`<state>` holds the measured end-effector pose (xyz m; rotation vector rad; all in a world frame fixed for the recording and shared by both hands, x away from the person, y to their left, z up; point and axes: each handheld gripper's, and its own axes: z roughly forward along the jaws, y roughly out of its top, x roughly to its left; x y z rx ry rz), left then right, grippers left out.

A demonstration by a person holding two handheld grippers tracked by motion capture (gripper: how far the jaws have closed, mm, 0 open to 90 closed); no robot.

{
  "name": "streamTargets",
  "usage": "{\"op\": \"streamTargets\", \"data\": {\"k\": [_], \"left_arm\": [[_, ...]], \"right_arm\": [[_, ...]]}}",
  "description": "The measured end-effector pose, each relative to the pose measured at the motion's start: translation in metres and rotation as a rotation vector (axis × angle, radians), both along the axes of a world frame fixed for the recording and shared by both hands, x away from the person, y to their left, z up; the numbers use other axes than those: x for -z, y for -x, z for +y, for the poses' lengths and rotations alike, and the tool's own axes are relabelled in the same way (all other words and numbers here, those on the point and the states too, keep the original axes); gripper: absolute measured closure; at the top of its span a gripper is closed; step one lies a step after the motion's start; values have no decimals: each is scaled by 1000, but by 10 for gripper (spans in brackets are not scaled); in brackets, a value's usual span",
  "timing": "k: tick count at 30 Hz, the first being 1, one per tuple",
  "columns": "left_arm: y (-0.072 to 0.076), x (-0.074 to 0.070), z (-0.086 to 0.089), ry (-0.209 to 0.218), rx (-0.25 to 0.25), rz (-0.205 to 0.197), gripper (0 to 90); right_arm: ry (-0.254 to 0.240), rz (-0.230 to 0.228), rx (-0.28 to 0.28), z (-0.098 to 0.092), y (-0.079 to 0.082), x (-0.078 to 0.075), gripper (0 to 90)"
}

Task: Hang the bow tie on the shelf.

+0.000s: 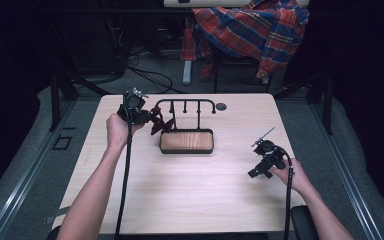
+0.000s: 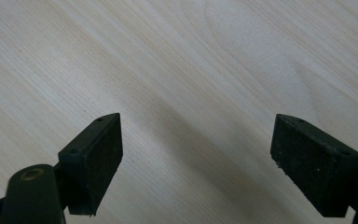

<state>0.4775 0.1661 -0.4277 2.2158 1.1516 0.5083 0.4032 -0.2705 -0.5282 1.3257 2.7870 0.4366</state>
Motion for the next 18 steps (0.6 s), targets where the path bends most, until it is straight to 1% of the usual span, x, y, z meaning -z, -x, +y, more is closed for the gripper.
{"op": "streamTargets", "data": {"k": [7,11,12,13,14,18], "left_arm": [[3,-4,3,0,-1,-6,693],[4,-6,3,-6,3,7,625],[5,-7,2,-7,-2,4,574],[6,-7,2,-10,-4,2,574],[7,-9,1,-14,-4,-3,535],[9,-12,1,-13,-1,-5,495]], "right_arm": [[0,0,0,0,0,0,166],[4,3,-4,0,0,0,166],[5,4,-5,0,0,0,166],[5,4,-5,0,0,0,166],[13,2,-6,0,0,0,166],[14,3,-9,0,-1,0,166]]}}
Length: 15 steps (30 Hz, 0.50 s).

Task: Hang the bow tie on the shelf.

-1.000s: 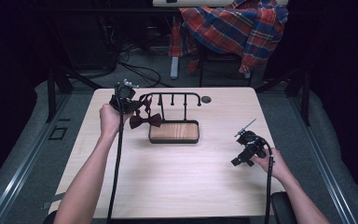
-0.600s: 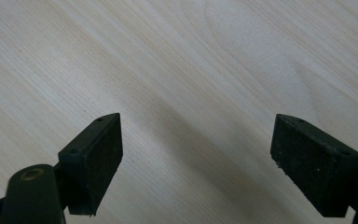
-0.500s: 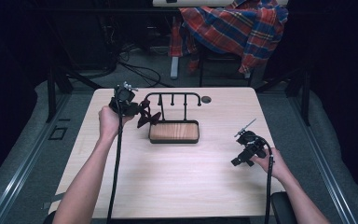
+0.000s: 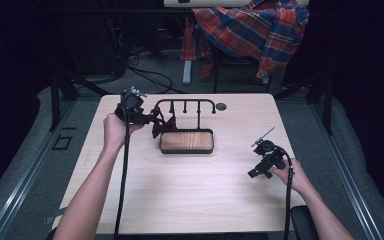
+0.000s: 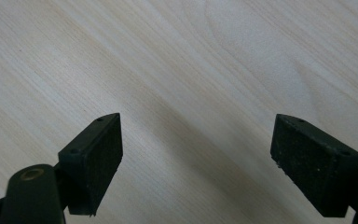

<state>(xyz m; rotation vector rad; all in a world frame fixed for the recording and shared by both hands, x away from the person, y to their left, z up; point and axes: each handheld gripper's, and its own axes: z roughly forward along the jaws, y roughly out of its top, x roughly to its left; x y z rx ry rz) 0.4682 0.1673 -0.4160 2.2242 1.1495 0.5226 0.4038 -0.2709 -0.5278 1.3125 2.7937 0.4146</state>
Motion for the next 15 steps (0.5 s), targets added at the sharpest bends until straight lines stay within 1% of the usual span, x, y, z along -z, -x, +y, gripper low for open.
{"op": "streamTargets", "data": {"k": [1,2,4,8,10,15], "left_arm": [[1,-1,0,-2,-1,-4,485],[1,-1,0,-4,1,-1,462],[2,-2,-1,-9,3,-2,429],[5,-4,0,3,8,3,341],[6,-5,1,3,12,6,311],[8,-6,3,11,10,6,284]], "right_arm": [[-2,-1,1,0,0,0,166],[-15,-2,9,0,1,1,166],[-10,-4,8,0,0,0,166],[-3,-2,3,0,0,0,166],[-3,-2,2,0,0,0,166],[-3,0,5,0,0,0,166]]}}
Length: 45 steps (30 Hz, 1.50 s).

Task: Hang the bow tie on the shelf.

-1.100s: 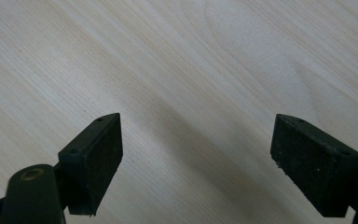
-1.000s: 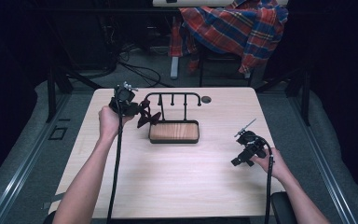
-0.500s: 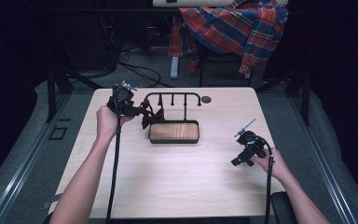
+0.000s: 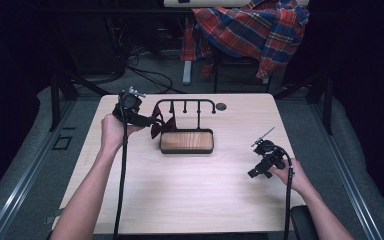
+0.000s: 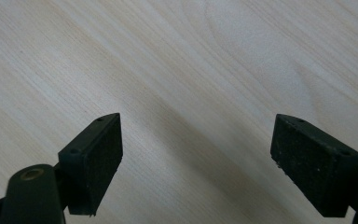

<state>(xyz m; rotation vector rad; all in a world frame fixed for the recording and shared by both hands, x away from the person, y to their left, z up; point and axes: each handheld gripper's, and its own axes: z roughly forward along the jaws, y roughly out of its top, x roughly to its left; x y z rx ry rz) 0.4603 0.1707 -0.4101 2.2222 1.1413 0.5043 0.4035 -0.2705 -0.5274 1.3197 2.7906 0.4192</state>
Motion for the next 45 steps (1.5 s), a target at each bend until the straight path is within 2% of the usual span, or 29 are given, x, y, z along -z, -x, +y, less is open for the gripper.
{"op": "streamTargets", "data": {"k": [11,20,25,26,31,35,36,45], "left_arm": [[6,1,6,21,3,7,178],[13,5,11,25,3,10,157],[22,6,17,31,9,11,141],[24,7,18,28,9,10,135],[34,9,23,37,5,12,113],[44,12,26,28,-1,20,88],[47,13,27,26,-2,25,82],[73,23,38,-2,-23,60,10]], "right_arm": [[0,1,0,0,0,0,166],[-1,1,1,0,0,0,166],[4,0,2,1,0,0,166],[-11,-15,18,2,2,2,166],[22,0,-12,1,0,-1,166],[-24,-30,32,3,4,3,166],[6,-15,8,3,2,1,166],[10,-14,5,4,2,1,166]]}}
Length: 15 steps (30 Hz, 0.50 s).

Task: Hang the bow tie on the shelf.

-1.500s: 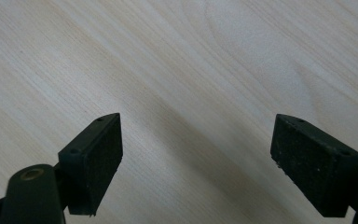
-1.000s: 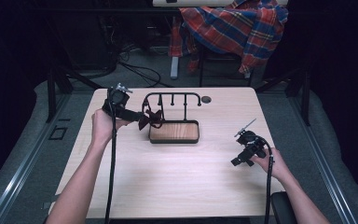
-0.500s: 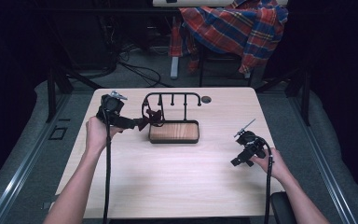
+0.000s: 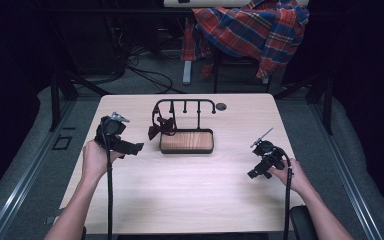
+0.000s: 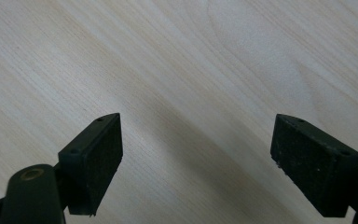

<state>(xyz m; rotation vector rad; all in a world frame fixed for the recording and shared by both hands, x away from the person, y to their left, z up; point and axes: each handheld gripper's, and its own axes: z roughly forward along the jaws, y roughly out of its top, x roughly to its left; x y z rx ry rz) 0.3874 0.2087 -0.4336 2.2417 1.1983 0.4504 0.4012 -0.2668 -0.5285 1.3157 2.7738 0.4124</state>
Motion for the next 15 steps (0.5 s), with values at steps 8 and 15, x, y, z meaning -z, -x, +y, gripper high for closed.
{"op": "streamTargets", "data": {"k": [8,15], "left_arm": [[22,18,10,-5,-17,60,1],[33,34,16,-13,-14,138,0]], "right_arm": [[-27,-21,25,2,3,3,166],[1,-5,-1,2,1,1,166]]}}
